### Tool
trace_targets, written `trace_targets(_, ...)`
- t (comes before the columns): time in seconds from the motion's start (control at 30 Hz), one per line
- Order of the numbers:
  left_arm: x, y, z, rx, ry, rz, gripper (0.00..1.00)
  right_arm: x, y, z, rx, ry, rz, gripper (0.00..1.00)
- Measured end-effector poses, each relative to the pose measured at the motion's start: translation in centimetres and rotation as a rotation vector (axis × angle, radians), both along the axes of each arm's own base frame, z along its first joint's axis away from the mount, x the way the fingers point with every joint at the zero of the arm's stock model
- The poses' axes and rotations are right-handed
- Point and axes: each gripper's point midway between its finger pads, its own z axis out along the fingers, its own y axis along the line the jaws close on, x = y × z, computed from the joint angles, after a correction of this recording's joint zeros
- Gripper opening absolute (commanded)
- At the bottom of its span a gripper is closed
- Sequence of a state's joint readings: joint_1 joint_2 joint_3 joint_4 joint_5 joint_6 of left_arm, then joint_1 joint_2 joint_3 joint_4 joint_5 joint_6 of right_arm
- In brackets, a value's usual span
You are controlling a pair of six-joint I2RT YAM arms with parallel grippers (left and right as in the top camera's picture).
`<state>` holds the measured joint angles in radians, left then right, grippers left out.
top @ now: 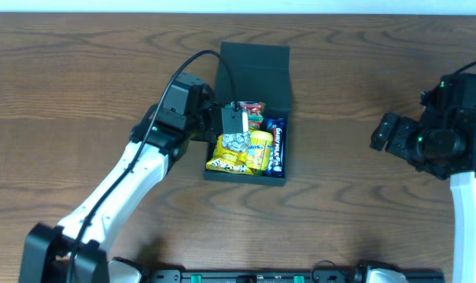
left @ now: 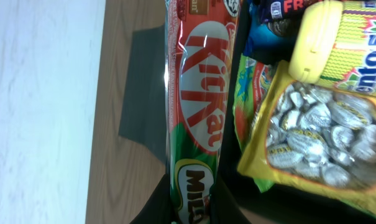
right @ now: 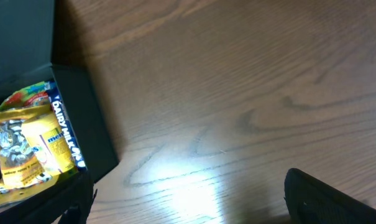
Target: Pack container
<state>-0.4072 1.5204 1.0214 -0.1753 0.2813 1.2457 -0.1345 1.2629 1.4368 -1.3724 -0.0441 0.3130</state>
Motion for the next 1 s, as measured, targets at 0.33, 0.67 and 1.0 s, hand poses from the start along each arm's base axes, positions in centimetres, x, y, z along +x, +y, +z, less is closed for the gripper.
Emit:
trace_targets(0.33, -0.4, -1.9, -1.2, 0.006, 0.006, -0.055, 0.95, -0.2, 0.0, -0.1, 0.001, 0.008, 0.000, 0.97)
trace_targets(0.67, 0.0, -1.6, -1.2, -0.065, 0.076, 0.111, 0.95, -0.4, 0.1, -0.2, 0.003, 0.020, 0.000, 0.96)
trace_targets(1.0, -0.6, 4.7, -0.4, -0.253, 0.272, 0.725, 1.00, 4.5, 1.7, -4.4, 0.110, -0.097, 0.048, 0.02)
